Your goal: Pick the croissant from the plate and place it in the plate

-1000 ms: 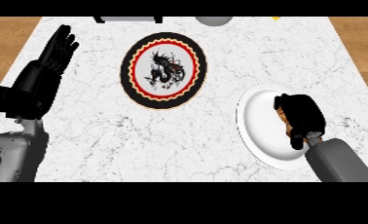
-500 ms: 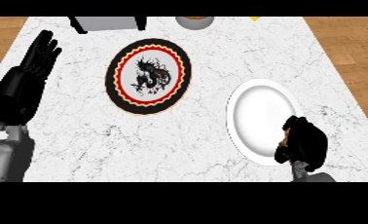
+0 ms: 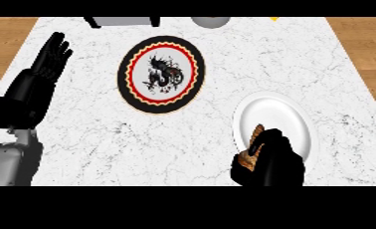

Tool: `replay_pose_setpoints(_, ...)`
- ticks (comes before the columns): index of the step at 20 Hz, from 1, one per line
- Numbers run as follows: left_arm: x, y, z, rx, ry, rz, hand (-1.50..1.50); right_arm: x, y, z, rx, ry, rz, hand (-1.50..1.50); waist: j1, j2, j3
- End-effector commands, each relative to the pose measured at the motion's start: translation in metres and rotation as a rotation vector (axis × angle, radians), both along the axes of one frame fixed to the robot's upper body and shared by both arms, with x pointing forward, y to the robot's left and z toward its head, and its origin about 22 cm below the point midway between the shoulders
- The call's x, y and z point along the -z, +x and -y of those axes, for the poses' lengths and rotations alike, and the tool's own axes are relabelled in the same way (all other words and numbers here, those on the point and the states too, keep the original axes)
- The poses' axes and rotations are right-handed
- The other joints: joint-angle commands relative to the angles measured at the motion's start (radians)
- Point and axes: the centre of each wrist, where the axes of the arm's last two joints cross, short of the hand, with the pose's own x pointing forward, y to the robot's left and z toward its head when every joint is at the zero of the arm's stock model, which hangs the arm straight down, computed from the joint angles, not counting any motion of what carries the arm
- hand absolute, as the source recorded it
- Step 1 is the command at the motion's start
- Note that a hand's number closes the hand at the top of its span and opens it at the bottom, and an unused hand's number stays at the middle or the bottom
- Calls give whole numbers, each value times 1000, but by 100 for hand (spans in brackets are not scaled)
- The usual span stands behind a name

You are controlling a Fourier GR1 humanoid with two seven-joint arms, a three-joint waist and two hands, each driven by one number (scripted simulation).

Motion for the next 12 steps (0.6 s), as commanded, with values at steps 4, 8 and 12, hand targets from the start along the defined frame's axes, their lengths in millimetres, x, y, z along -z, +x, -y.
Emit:
replay_pose_setpoints(4,-4,-1,1,31,13,4,0,-58,-33,-58,-18,153,253,150,44,12,4)
replay_pose_setpoints(8,-11,8,16,51,3,22,0,-71,-17,-73,-73,122,253,150,56,19,3)
replay_pose_setpoints(12,-9,15,12,55,19,24,0,-85,17,-78,-79,134,285,150,66,25,3)
